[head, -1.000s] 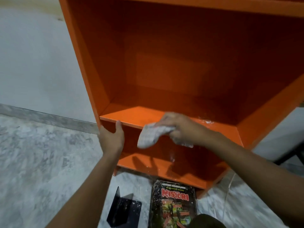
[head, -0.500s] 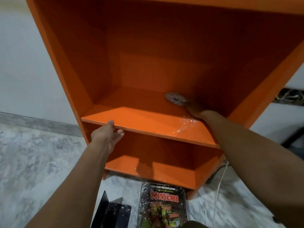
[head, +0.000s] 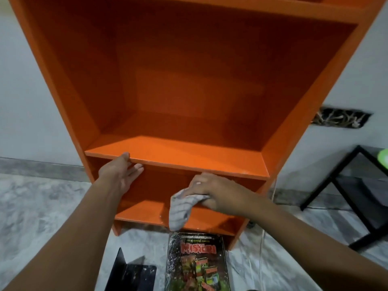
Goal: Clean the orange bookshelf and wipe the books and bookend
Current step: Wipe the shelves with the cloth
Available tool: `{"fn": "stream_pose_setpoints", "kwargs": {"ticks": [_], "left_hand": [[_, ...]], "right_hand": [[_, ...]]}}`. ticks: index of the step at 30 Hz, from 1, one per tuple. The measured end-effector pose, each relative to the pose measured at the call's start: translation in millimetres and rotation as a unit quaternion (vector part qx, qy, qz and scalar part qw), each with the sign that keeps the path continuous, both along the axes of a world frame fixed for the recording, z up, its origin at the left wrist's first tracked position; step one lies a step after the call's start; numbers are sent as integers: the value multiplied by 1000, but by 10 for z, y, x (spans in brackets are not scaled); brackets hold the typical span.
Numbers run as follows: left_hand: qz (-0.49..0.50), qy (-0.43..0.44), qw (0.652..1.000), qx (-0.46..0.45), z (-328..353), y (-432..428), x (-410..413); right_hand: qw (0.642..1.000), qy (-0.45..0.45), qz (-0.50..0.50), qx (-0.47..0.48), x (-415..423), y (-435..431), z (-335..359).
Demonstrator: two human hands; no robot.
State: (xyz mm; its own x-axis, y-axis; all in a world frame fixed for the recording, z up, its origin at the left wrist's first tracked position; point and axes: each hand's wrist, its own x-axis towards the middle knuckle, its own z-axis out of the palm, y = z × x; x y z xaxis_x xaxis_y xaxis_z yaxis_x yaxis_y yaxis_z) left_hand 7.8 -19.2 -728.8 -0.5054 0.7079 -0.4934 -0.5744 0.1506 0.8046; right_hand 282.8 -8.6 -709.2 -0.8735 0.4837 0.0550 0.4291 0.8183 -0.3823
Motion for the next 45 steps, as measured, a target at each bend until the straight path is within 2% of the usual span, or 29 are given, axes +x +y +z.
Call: {"fn": "stream_pose_setpoints", "kwargs": {"ticks": [2, 4, 5, 8, 11, 13, 14, 22, 25, 28, 29, 32, 33, 34, 35, 38, 39, 43, 45], "left_hand": [[-4, 3, 1000, 1, -4, 18, 5], [0, 2, 1000, 3, -28, 18, -15], [-3, 0, 1000, 4, -35, 28, -16], [-1, -10, 1000, 8, -53, 42, -25], [6, -20, 1000, 7, -44, 63, -8], [7, -20, 1000, 6, -37, 69, 4], [5, -19, 1000, 6, -38, 75, 6], [-11, -4, 1000, 1, -30, 61, -15], [-10, -12, 1000, -1, 36, 2, 30], [-9, -18, 1000, 2, 104, -63, 66], [-12, -19, 1000, 6, 122, -78, 75], [-22, -26, 999, 16, 141, -118, 91], [-23, -27, 999, 16, 150, -127, 91], [-24, -27, 999, 16, 158, -129, 89], [-23, -30, 999, 16, 160, -135, 94], [-19, -21, 999, 14, 152, -143, 114], [-12, -15, 1000, 14, 149, -149, 128], [1, 47, 999, -7, 114, -189, 139], [25, 170, 983, -63, 34, -251, 88]], "right_hand": [[996, 70, -44, -23, 31, 69, 144], [977, 176, -113, 28, 55, 377, 331], [964, 199, -168, 54, 83, 581, 439], [919, 161, -355, 55, 124, 1308, 698], [901, 86, -423, 32, 147, 1999, 555], [905, -3, -424, 37, 218, 2252, 276], [906, -18, -422, 24, 246, 2278, 151], [902, -37, -427, 53, 348, 1364, 40], [906, 14, -410, 105, 450, 780, -69], [886, 77, -404, 213, 469, 280, -266], [890, 94, -392, 214, 457, 123, -352], [933, 111, -277, 201, 450, -373, -631], [933, 136, -261, 206, 468, -490, -702], [921, 178, -283, 202, 494, -549, -752], [894, 231, -335, 188, 529, -571, -790], [782, 342, -480, 205, 613, -441, -804], [760, 356, -500, 216, 631, -360, -805], [713, 405, -543, 179, 516, -115, -758], [686, 433, -564, 153, 344, -65, -765]]}}
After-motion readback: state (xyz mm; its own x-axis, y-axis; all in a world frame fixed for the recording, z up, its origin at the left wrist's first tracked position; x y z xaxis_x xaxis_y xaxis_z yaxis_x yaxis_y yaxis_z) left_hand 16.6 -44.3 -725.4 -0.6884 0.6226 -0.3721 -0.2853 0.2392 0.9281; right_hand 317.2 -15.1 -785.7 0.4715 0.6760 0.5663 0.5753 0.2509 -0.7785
